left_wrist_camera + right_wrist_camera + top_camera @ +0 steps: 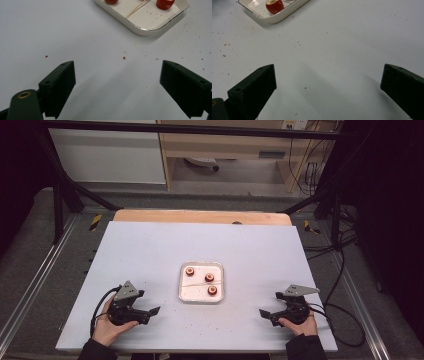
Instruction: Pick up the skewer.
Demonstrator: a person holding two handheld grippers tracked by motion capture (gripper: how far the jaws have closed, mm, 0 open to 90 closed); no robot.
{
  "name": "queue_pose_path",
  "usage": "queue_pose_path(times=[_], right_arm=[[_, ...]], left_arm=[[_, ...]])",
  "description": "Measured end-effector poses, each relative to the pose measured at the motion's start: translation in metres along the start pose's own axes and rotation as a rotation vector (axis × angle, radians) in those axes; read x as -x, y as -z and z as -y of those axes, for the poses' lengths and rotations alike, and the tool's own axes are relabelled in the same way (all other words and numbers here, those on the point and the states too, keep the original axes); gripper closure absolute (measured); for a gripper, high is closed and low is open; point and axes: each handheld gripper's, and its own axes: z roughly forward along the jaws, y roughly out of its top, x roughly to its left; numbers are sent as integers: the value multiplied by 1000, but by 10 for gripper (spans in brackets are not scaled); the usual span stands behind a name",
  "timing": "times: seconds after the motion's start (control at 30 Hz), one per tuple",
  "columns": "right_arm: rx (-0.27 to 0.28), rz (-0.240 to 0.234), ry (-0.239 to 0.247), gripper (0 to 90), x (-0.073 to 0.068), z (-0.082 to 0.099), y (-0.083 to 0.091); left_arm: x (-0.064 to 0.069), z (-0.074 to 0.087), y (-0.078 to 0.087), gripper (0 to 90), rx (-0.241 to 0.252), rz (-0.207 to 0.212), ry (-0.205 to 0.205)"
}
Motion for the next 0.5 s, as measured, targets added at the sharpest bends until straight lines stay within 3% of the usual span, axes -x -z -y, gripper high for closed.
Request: queue_pose_path(times=[0.27, 0.5], right_arm=[[-7, -1, 6, 10, 0, 0, -2], [-11, -2, 9, 11, -1, 0, -3]], left_arm=[[9, -20, -4, 166, -2, -12, -18], [16, -41, -12, 275, 7, -17, -31]])
